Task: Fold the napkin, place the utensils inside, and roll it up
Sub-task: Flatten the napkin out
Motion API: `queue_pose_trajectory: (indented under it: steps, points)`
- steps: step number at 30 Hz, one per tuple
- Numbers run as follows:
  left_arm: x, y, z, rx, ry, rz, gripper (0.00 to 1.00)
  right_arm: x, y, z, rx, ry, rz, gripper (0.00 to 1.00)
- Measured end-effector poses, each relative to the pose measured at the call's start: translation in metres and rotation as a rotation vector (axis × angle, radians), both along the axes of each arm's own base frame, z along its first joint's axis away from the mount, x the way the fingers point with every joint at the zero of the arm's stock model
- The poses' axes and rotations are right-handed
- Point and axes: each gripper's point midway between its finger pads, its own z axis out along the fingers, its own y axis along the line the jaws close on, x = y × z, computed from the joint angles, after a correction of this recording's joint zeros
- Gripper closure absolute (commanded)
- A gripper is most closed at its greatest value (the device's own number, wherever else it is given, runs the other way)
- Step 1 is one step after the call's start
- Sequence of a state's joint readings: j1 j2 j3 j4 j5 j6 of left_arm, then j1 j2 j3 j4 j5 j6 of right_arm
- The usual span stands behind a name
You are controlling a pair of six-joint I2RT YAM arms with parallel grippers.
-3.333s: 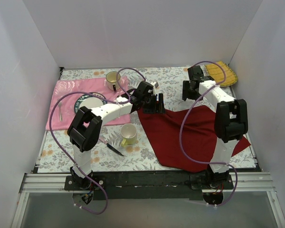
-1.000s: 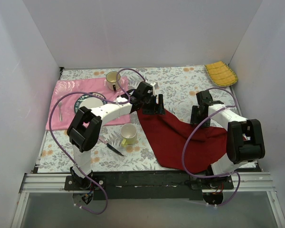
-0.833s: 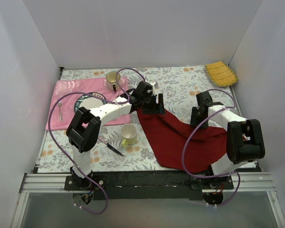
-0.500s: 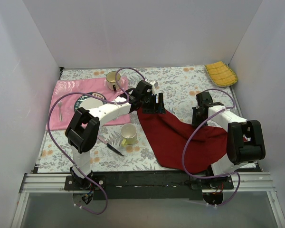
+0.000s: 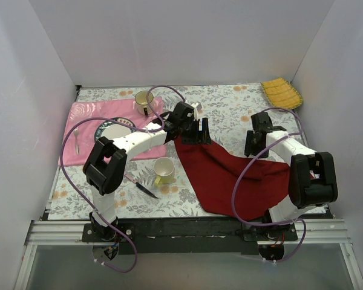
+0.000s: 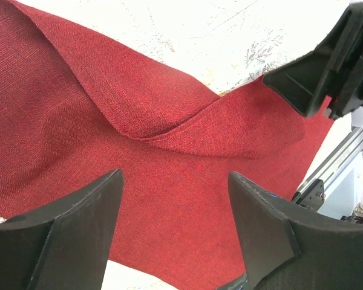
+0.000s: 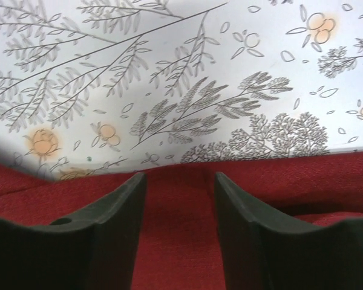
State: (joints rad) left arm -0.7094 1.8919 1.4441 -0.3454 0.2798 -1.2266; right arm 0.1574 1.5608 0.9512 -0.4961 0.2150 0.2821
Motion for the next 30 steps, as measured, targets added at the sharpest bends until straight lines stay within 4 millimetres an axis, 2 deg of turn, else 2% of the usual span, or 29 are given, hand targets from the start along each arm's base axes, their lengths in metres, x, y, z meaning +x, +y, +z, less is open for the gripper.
queue_pose_trajectory:
  steps: [3, 7, 12, 25, 30]
  points:
    - [0.000, 0.000, 0.002, 0.000, -0.002, -0.003, 0.30, 0.000, -0.008, -0.005, -0.021, 0.014, -0.024, 0.37]
    - [0.000, 0.000, 0.003, 0.000, -0.007, -0.007, 0.30, -0.001, -0.014, -0.011, -0.029, 0.034, -0.042, 0.38]
    - [-0.001, 0.000, 0.003, -0.002, -0.007, -0.012, 0.30, 0.000, -0.014, -0.016, -0.025, 0.042, -0.037, 0.51]
    - [-0.003, -0.002, 0.004, -0.011, 0.001, -0.024, 0.30, 0.005, -0.009, -0.019, 0.000, 0.024, -0.005, 0.97]
    - [-0.003, -0.002, 0.004, -0.012, 0.002, -0.025, 0.30, 0.005, -0.009, -0.019, -0.001, 0.024, -0.003, 0.99]
